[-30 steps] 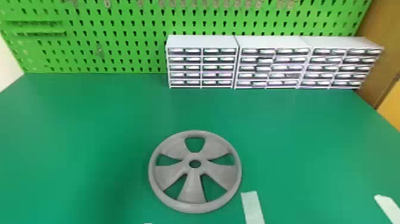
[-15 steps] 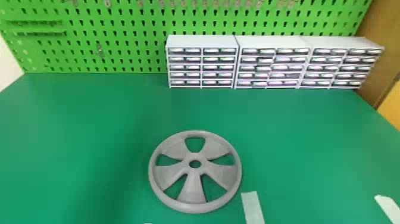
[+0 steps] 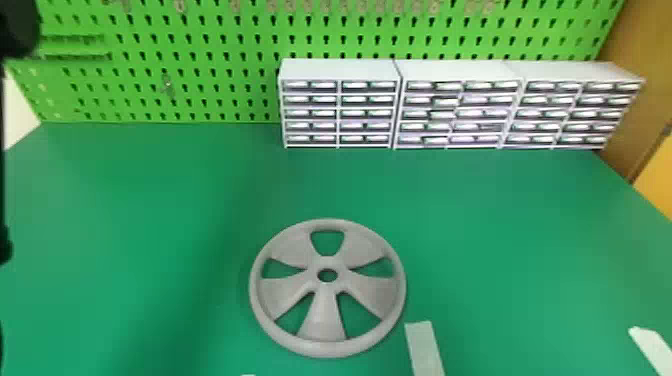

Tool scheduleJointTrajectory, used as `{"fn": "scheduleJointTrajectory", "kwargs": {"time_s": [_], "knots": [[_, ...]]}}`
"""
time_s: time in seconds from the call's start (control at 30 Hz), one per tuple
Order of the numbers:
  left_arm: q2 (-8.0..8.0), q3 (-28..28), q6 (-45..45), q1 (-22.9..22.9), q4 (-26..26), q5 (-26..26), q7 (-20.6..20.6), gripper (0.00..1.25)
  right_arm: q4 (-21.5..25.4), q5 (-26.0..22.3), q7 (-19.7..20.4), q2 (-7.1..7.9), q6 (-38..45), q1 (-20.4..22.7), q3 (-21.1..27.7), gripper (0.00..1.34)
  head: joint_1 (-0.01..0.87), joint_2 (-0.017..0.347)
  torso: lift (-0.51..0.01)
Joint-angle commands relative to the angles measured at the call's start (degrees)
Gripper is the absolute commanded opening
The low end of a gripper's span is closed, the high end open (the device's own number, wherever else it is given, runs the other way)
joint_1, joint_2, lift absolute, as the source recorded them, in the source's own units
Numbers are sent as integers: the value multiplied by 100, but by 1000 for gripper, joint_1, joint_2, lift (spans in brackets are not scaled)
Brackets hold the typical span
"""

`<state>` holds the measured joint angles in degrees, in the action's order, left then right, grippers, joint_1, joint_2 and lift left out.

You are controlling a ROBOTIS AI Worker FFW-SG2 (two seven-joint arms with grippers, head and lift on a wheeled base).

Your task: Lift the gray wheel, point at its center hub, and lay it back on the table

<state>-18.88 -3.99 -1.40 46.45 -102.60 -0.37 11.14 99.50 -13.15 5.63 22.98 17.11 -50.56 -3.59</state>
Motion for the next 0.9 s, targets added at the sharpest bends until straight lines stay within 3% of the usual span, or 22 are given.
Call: {"fn": "scheduleJointTrajectory", "kwargs": {"time_s": [0.0,0.13,0.37,0.5,0.73,0.87], "knots": [[254,30,0,-198,241,99,-6,742,-142,-100,0,-127,108,389,-72,1126,692,48,-96],[473,83,9,-365,329,116,-6,742,-282,-188,0,-268,178,705,-160,1126,692,48,-96],[623,-5,0,-681,452,134,-6,742,-449,-258,0,-400,345,1232,-450,1124,692,48,-96],[790,-58,9,-874,487,151,-24,742,-493,-232,-9,-479,398,1496,-608,1123,692,48,-96],[1009,-137,79,-1164,478,-68,-103,742,-493,-100,-9,-646,600,1944,-529,1121,692,48,-96],[1018,-84,88,-1314,487,-112,-103,742,-502,-82,-9,-690,741,2085,-458,1121,692,48,-96]]}}
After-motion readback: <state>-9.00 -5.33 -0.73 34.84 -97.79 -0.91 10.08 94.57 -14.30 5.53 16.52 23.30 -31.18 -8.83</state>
